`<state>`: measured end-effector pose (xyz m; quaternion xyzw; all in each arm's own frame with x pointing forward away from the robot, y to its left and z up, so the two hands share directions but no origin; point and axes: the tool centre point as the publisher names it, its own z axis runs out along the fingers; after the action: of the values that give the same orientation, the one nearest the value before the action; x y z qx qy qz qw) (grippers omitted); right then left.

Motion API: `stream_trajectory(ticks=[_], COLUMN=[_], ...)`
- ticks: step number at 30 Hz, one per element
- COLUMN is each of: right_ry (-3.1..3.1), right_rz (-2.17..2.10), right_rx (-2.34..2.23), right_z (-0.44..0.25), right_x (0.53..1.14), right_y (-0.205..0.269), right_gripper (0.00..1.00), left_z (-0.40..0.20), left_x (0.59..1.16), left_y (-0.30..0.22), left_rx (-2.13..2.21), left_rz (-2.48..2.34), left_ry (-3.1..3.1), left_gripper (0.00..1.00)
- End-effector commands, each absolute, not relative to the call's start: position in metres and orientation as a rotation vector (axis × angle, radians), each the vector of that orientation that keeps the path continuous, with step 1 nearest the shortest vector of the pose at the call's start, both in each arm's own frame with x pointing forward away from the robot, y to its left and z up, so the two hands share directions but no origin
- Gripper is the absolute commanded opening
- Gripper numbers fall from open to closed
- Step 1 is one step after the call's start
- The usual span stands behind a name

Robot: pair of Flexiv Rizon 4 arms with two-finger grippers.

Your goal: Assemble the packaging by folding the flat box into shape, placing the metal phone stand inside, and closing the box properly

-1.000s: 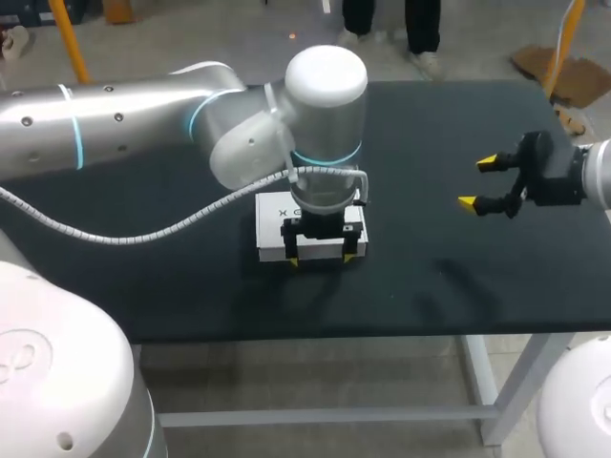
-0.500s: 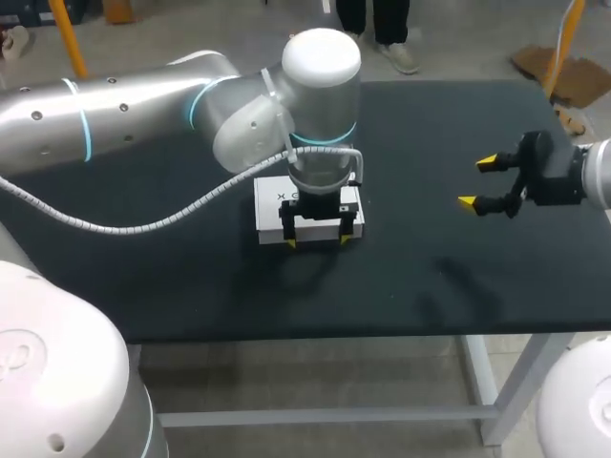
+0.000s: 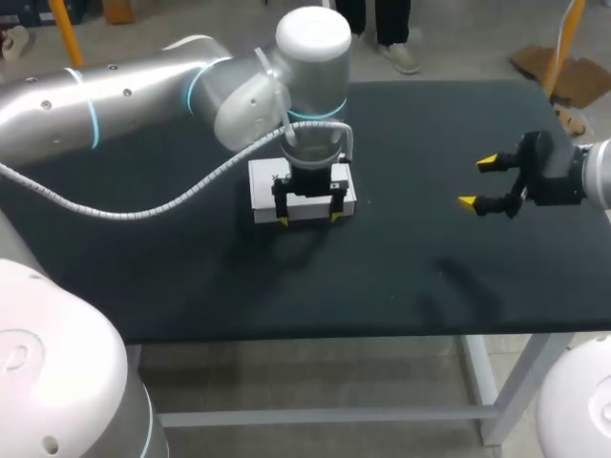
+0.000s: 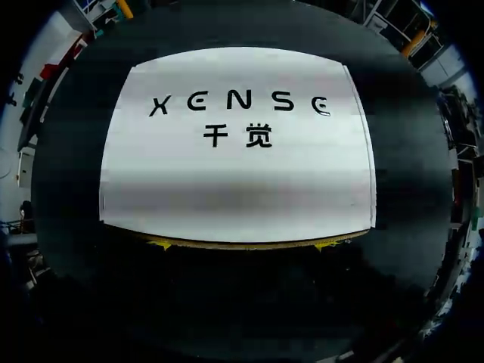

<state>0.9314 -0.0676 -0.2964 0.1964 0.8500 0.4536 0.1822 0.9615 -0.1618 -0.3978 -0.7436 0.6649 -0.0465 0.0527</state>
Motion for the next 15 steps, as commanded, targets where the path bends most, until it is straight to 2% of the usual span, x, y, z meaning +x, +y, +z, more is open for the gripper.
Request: stream_trajectory(ticks=[1, 15], right_ry=[2.396, 2.396], right_rz=[1.288, 1.288], right_rx=[0.550, 0.550], right_z=[-0.297, -0.297], right_x=[0.931, 0.931], right_y=[-0.069, -0.069], right_gripper=[1.00, 1.00], left_z=[-0.398, -0.400], left_x=[0.982, 1.036], left_y=[-0.162, -0.152], left_rx=[-2.269, -2.274], left_rz=[-0.108, -0.072], left_ry=[2.029, 2.036], left_gripper=[1.00, 1.00])
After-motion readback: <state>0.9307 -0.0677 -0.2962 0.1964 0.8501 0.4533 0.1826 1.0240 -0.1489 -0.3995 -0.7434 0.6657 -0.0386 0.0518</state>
